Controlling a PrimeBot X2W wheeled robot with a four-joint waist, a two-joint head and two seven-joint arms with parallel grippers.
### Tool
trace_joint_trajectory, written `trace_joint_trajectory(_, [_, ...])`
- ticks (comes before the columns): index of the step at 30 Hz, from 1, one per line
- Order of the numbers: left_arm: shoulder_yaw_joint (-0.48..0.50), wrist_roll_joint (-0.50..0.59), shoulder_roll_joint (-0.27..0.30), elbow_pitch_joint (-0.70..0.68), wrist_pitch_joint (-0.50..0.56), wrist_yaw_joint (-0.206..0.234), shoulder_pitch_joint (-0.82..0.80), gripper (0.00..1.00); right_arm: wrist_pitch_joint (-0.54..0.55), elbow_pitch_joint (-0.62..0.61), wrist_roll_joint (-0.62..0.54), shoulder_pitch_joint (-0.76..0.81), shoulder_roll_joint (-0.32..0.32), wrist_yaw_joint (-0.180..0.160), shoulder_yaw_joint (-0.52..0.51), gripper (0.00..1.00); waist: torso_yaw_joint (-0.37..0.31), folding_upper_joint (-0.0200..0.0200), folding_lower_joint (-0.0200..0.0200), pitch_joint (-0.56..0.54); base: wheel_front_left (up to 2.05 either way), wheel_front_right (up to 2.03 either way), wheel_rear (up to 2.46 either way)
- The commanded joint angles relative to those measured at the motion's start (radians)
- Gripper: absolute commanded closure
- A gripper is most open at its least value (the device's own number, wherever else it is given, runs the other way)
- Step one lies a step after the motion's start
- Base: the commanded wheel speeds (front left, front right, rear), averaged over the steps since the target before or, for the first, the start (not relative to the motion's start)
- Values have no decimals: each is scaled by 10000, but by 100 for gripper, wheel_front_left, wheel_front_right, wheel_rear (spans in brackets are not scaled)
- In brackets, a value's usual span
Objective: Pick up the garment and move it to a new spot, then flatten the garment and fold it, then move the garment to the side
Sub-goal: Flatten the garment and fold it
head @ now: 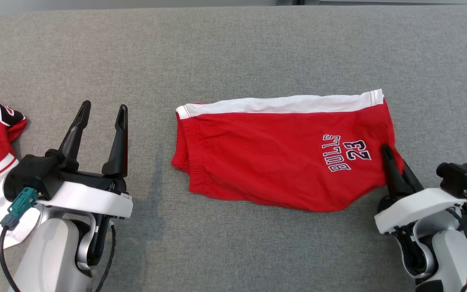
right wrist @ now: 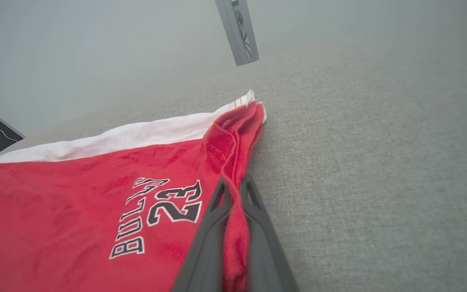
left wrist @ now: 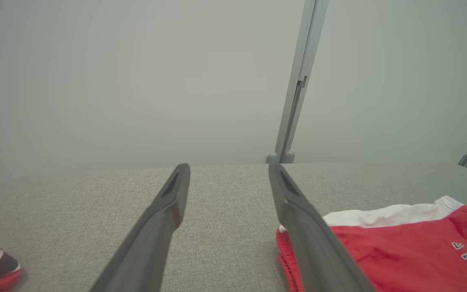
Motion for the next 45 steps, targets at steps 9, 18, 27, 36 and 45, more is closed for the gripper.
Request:
trace_joint_trajectory(9, [66,-126,158,15,49,173,-1,0,929,-1494,511,-878,179,3,1379,100,-46,-1,0,-167,0,0,0])
trace_joint_trajectory(18, [-68,-178,114,205,94,173,-105,0,945,-1320,1486,-2191,309,4,3585,100,385,-1,0,-272,0,0,0])
trace_joint_trajectory(27, [-229,-237,-64,483,-37,126,-104,0,345,-179,3034,-2955,293,4,6007,100,988,-1,0,-289,0,0,0])
trace_joint_trajectory(36, [-352,-289,-130,936,-179,46,-278,0,-433,1126,4086,-3474,306,4,7315,100,1245,-1,0,-224,0,0,0])
trace_joint_trajectory(45, [-443,-293,-130,1182,-262,23,-403,0,-1389,1509,4708,-4016,293,4,7776,0,1093,-1,0,-315,0,0,0])
